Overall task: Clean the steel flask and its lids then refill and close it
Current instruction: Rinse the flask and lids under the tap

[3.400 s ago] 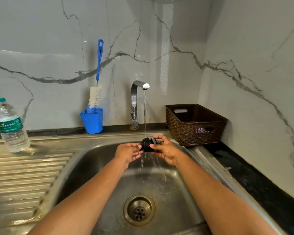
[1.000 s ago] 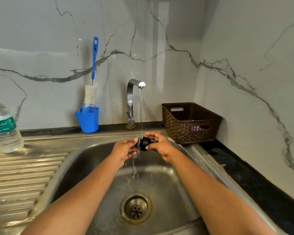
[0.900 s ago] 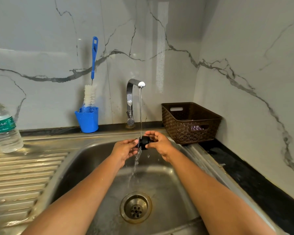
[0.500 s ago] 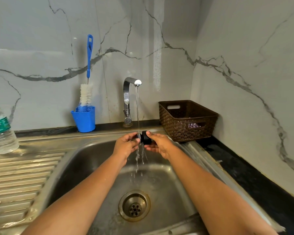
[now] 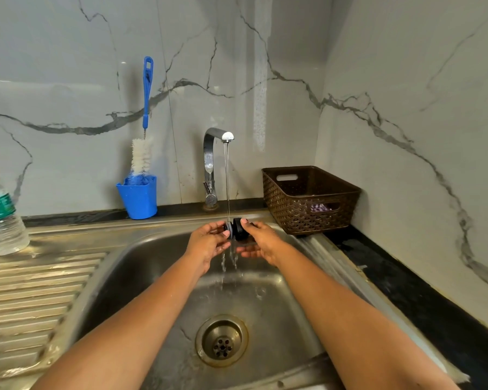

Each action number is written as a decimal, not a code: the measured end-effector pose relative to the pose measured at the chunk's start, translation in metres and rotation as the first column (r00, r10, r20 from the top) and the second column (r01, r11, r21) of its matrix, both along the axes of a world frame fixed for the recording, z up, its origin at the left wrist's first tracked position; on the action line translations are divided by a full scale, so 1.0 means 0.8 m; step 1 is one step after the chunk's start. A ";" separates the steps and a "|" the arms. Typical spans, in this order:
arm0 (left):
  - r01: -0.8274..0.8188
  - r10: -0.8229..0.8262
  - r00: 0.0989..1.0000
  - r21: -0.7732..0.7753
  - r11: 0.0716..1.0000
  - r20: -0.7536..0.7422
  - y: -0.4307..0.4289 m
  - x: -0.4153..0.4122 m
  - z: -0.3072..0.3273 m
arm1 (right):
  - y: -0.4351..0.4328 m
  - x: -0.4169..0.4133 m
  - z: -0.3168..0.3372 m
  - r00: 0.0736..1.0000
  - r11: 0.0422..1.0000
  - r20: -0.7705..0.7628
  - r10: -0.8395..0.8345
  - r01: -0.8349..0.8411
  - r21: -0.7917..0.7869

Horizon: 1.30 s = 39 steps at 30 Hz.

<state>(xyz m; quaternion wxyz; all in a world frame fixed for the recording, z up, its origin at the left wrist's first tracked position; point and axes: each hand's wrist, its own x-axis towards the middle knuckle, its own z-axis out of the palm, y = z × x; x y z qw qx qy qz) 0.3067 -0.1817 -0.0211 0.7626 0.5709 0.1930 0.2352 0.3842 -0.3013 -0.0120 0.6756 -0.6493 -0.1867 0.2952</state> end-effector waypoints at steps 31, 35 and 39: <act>-0.111 0.093 0.985 0.119 0.987 0.145 0.018 -0.020 -0.001 | 0.008 -0.001 0.004 0.997 0.984 -0.067 0.046 -0.033 0.178; -0.051 0.040 0.998 0.217 0.975 0.053 0.020 -0.020 -0.008 | 0.005 -0.004 0.005 0.988 0.977 -0.117 0.097 -0.073 0.199; 0.016 -0.034 0.998 0.294 0.956 0.054 0.013 -0.021 -0.006 | 0.002 -0.003 0.006 0.981 0.972 -0.164 0.107 -0.069 0.223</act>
